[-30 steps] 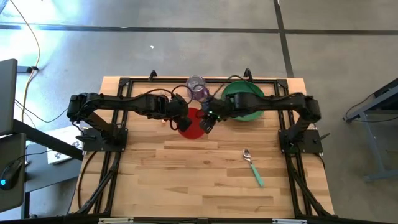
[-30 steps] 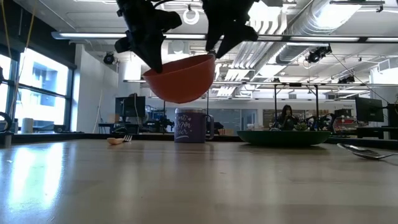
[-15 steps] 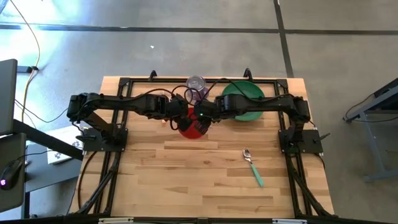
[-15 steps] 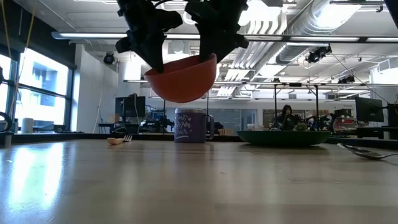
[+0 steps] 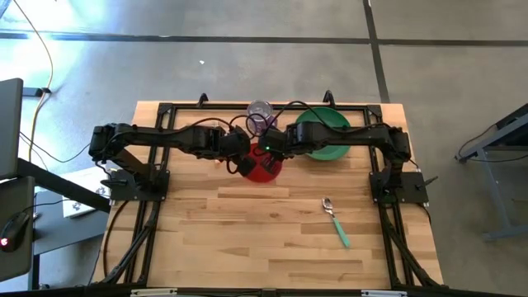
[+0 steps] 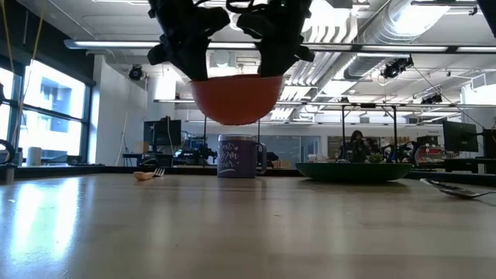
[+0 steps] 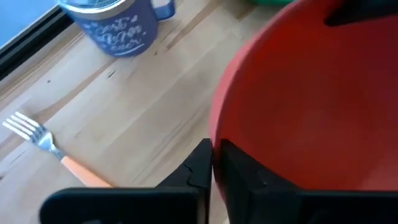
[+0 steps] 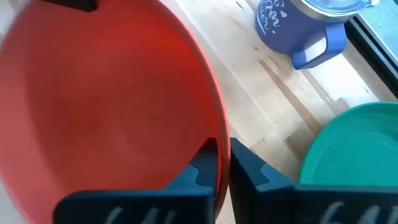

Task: Set table place
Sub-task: Put the orange bowl on the green plate

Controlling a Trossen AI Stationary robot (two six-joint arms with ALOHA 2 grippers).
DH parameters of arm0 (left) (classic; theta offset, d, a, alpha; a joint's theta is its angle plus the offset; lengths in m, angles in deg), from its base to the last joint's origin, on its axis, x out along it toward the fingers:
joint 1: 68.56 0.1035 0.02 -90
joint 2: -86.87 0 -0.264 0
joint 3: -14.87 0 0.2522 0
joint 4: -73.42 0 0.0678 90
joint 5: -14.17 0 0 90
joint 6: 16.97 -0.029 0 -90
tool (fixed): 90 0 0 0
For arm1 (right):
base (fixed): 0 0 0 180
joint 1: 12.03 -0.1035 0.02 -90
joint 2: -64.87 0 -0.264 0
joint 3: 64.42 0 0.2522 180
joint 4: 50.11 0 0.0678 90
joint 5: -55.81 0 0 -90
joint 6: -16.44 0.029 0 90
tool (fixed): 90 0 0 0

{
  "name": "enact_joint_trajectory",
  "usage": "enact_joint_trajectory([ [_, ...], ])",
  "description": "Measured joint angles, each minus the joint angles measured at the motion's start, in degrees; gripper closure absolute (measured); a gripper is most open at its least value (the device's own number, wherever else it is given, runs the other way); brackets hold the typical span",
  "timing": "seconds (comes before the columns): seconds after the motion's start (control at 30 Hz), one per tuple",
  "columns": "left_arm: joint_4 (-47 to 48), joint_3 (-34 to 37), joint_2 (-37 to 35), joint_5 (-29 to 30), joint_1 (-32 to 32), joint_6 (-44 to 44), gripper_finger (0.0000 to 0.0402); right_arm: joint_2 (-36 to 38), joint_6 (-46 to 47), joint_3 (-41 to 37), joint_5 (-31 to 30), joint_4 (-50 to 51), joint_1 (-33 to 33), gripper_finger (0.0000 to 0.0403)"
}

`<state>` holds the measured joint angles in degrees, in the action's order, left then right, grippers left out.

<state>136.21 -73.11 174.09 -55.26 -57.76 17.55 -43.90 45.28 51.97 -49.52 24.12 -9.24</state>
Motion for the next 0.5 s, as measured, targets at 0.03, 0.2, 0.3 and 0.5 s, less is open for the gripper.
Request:
enact_joint_trajectory([
  [0.03,0.10,-0.82,-0.06,0.01,-0.03,-0.88,0.0375,0.00,-0.22,0.00,0.22,0.10,0.02,0.0401],
  [0.2,1.05,-6.79,-0.09,-0.43,-0.10,-6.41,0.0323,0.28,-1.07,0.22,1.89,-0.74,0.29,0.0402],
  [0.3,4.48,-10.77,-0.22,0.09,-0.03,-9.17,0.0290,0.28,-1.96,0.20,2.07,0.25,0.32,0.0402],
  [0.5,18.08,-16.05,-0.38,3.05,0.12,-5.74,0.0248,0.28,-4.32,-0.09,0.81,10.52,1.43,0.0402],
])
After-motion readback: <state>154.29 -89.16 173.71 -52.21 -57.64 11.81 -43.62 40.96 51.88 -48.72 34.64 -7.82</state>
